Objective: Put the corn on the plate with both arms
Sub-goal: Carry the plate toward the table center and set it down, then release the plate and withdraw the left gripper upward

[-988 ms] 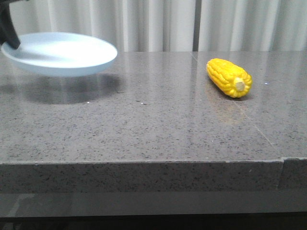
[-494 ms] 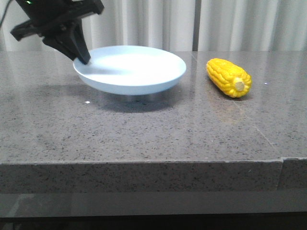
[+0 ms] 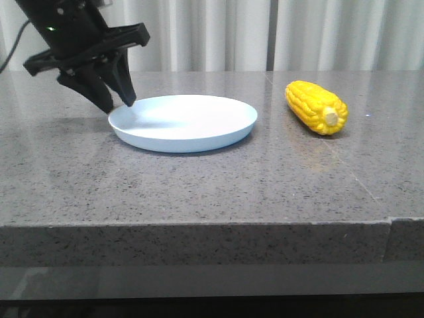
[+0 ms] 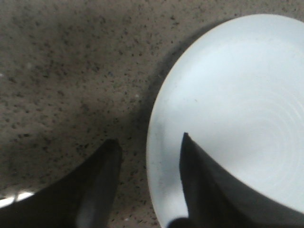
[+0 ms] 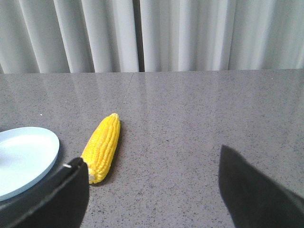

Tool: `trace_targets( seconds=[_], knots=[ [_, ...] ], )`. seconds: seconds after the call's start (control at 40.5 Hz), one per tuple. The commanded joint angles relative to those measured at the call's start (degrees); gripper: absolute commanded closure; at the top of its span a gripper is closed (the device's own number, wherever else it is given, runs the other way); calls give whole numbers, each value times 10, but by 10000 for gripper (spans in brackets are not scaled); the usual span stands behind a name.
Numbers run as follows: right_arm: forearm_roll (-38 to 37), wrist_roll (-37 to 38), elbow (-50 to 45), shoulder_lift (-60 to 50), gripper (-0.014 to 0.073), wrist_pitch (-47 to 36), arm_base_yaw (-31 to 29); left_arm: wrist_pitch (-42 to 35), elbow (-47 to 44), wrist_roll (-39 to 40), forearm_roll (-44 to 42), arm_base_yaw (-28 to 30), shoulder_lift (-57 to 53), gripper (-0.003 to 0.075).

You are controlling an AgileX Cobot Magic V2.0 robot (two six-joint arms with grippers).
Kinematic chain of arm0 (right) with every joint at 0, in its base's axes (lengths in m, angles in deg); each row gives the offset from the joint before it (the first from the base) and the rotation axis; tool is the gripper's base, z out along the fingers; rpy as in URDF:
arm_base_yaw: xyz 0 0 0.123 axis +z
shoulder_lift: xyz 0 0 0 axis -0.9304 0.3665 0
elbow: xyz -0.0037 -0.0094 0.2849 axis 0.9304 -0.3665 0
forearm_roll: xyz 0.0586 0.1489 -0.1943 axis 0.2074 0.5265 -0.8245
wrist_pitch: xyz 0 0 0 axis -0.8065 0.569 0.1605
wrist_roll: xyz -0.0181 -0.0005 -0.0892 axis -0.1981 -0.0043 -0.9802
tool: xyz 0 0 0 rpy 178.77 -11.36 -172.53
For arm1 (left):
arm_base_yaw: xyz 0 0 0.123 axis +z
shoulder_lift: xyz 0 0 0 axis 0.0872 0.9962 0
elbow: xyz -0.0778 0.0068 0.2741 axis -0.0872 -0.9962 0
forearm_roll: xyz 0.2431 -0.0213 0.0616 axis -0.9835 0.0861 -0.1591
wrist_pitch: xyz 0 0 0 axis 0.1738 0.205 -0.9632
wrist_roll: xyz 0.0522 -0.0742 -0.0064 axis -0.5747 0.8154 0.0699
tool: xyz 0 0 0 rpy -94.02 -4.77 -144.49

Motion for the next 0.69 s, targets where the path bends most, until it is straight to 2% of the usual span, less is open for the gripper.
trace_targets(
  seconds=[0.0,0.124,0.198,0.297,0.445,0.667],
  knots=[
    [2,-3,18,9,4,-45,-3,-15,18,1,-43,-4,-70,343],
    [2,-3,18,9,4,-45,-3,4,10,33,-123,-4,-118,363],
    [2,-3,18,9,4,-45,-3,7,-10,68,-181,-4,-149,415],
    [2,-3,18,9,4,-45,-3,0,-52,101,-230,-4,-194,542],
    [2,-3,18,9,4,-45,-3,-40,-145,105,-237,-4,-270,739],
    [2,-3,18,9,4,-45,-3,-145,-308,107,-237,-4,-417,741]
  ],
)
